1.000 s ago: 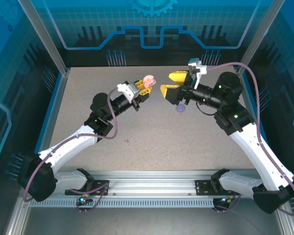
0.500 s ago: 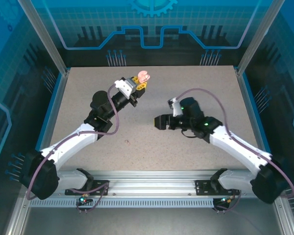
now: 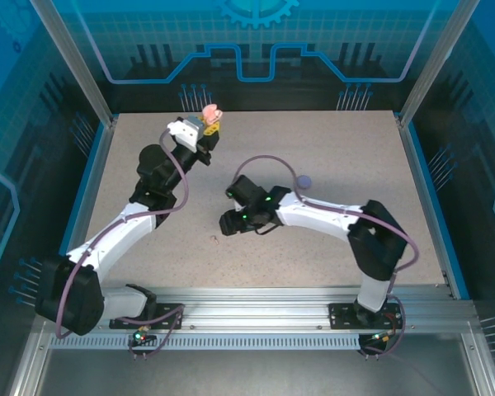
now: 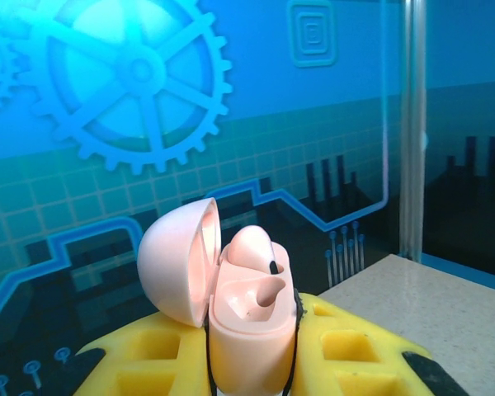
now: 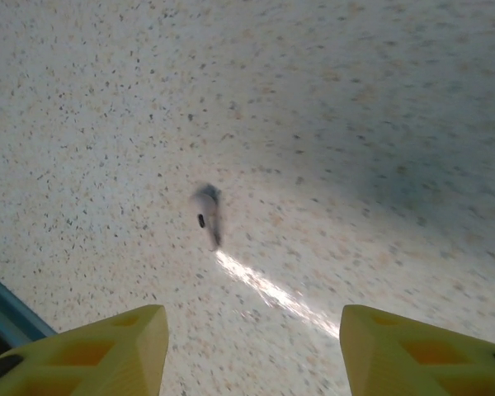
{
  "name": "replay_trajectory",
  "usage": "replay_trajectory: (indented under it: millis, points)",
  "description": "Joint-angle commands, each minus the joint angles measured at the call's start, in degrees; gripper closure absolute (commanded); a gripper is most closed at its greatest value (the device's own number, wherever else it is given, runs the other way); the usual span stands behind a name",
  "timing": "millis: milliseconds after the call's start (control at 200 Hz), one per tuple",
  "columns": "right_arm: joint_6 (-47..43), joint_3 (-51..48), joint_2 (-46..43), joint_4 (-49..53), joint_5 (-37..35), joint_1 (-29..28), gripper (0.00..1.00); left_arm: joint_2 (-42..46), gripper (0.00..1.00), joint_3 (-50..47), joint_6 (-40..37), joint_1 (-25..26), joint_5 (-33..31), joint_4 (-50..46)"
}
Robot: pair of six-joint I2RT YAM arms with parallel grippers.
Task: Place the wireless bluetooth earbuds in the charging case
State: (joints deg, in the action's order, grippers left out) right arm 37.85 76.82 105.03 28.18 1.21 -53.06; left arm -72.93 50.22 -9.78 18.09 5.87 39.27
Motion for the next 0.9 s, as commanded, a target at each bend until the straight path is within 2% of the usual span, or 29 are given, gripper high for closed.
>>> replay_trajectory:
  millis: [0, 95, 390, 895]
  points:
    - [-1.39, 6.93, 5.76, 6.89, -1.61, -2.41, 0.45, 0.92, 1.00, 1.68, 2.67, -1.90, -1.63, 2.21]
    - [-2.14, 12.45, 10.64, 9.98, -1.22, -3.47, 0.49, 1.09, 1.00, 1.66, 3.84, -3.41, -3.05, 2.57]
    - [-4.53, 25.97, 21.27, 20.03, -2.86, -5.89, 0.51, 2.00, 1.00, 1.69, 5.52, -5.16, -3.15, 3.01]
    - [-5.50, 34.74, 29.82, 25.59, -4.77, -6.68, 0.57, 2.48, 1.00, 1.03, 7.01, -5.87, -3.14, 3.37]
